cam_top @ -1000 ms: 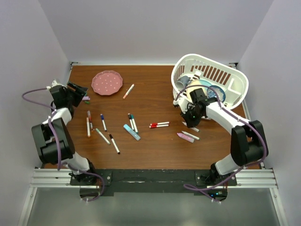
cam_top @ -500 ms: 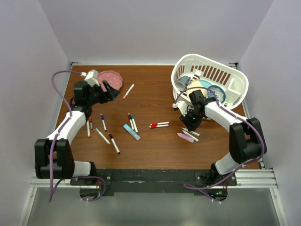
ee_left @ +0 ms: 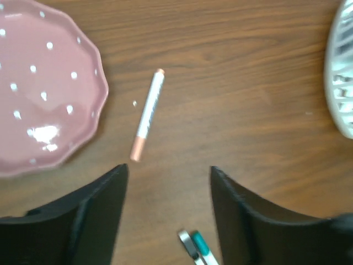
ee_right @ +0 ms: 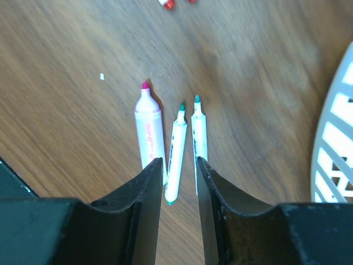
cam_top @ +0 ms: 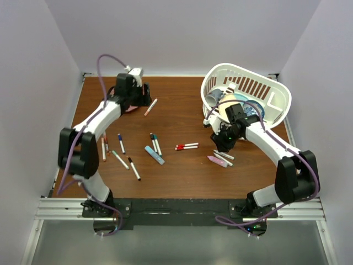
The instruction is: Open the pen caps
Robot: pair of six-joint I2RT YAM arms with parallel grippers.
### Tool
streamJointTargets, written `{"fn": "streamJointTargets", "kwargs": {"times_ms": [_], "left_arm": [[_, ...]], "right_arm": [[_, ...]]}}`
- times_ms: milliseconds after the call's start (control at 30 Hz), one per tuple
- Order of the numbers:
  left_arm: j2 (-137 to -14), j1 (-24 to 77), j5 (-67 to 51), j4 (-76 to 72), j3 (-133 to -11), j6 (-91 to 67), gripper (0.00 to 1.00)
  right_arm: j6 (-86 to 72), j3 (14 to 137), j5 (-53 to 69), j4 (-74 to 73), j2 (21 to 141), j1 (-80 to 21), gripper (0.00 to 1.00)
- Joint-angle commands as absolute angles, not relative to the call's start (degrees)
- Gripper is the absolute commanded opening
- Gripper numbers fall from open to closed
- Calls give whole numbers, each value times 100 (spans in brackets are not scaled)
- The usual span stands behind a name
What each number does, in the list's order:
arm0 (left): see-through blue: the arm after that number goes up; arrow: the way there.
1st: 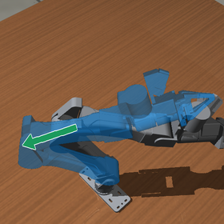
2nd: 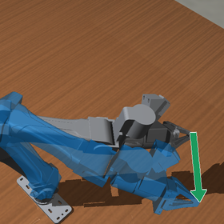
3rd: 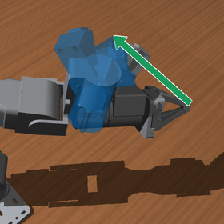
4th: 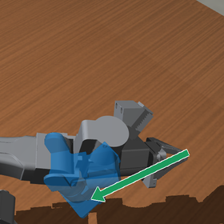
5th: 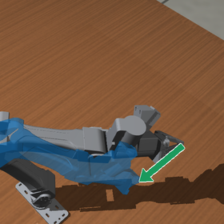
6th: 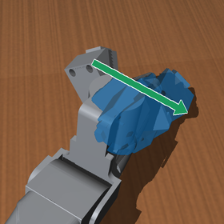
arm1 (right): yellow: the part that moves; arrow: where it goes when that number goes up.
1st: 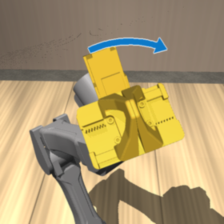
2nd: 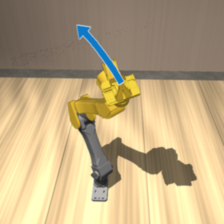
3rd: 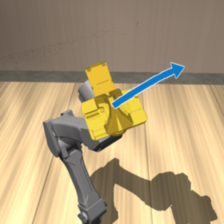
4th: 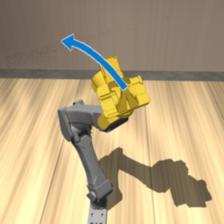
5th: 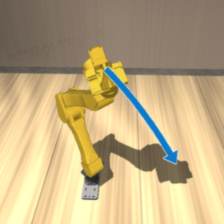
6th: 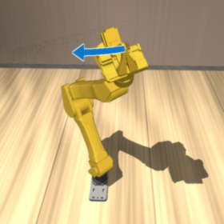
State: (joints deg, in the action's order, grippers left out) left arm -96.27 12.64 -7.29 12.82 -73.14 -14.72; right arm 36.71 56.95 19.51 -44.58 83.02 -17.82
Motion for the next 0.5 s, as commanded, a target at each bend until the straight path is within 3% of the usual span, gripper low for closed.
{"fn": "streamJointTargets", "kwargs": {"times_ms": [0,67,267,467], "left_arm": [[-10938,1643,596,2539,-8998,-388,60],[-11327,1679,615,2828,-9603,-221,53],[-12636,1802,826,3383,-10852,-26,48],[-13288,1819,704,3568,-11223,123,45]], "right_arm": [[3841,5669,2337,-4509,7972,-1758,36],[3841,5678,2399,-4526,7893,-1758,37],[3850,5695,2593,-4561,7814,-1749,38],[3850,5695,2619,-4570,7805,-1758,39]]}}
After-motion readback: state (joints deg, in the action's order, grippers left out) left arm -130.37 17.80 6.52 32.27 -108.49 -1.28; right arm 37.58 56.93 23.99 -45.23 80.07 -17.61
